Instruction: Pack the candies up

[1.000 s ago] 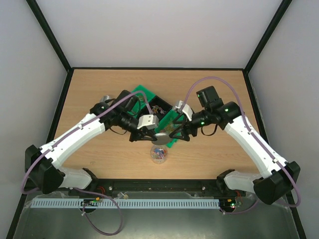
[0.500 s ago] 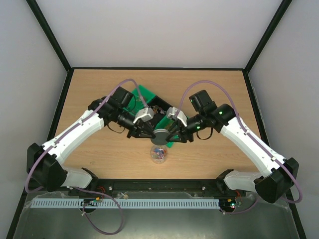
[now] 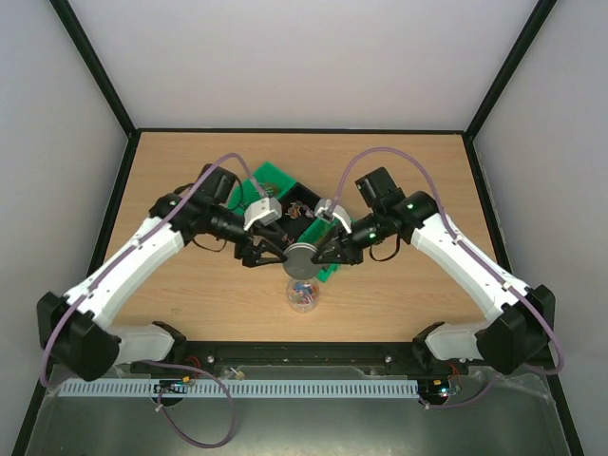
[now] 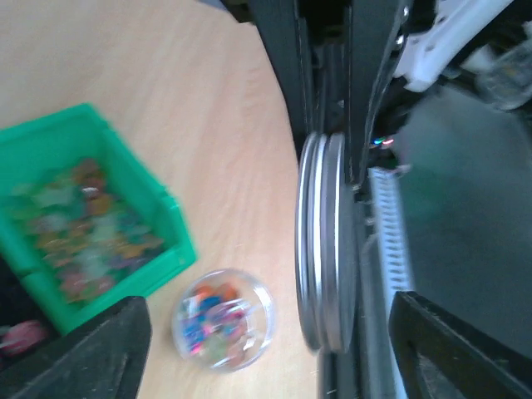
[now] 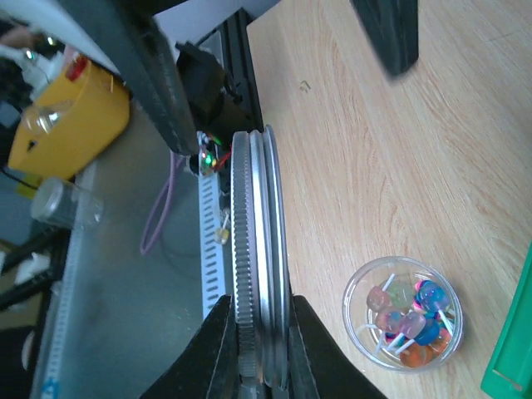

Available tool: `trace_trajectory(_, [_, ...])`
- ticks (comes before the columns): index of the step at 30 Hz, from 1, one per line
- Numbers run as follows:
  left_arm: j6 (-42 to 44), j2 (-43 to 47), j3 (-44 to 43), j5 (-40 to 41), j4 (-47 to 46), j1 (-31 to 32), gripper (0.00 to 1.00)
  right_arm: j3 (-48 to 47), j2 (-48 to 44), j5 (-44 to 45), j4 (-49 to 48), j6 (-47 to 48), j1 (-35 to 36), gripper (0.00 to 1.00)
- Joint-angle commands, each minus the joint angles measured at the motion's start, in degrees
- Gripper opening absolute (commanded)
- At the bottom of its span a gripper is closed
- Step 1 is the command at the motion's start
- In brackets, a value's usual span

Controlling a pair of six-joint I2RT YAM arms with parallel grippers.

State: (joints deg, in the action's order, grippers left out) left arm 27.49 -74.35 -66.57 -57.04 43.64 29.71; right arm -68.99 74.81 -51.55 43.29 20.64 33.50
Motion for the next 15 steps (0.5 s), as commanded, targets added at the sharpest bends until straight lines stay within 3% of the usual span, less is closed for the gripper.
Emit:
trace_trajectory(1, [-0.6,7.6,-1.2,18.2,-3.3,-0.4,0.89,-1.6,1.2,-7.3,-1.4,-5.8,-3.2,0.05])
trace_trajectory(5, [4.3,10.9,-5.0,29.9,-3.1,3.8,0.99,-1.0,3.3,-12.6,-5.4,-11.1,-6.3,0.05])
trace_trajectory(10, [11.7,10.3,-6.8,50.5,-0.7,21.1,0.99,-0.6,5.4,-16.1,-7.2,-14.3,-7.7,0.05])
trace_trajectory(15, [14.4,6.5,-9.2,56.3,-0.1,25.3,0.99,2.7,3.4,-16.7,-11.1,-18.2,-7.7,0.05])
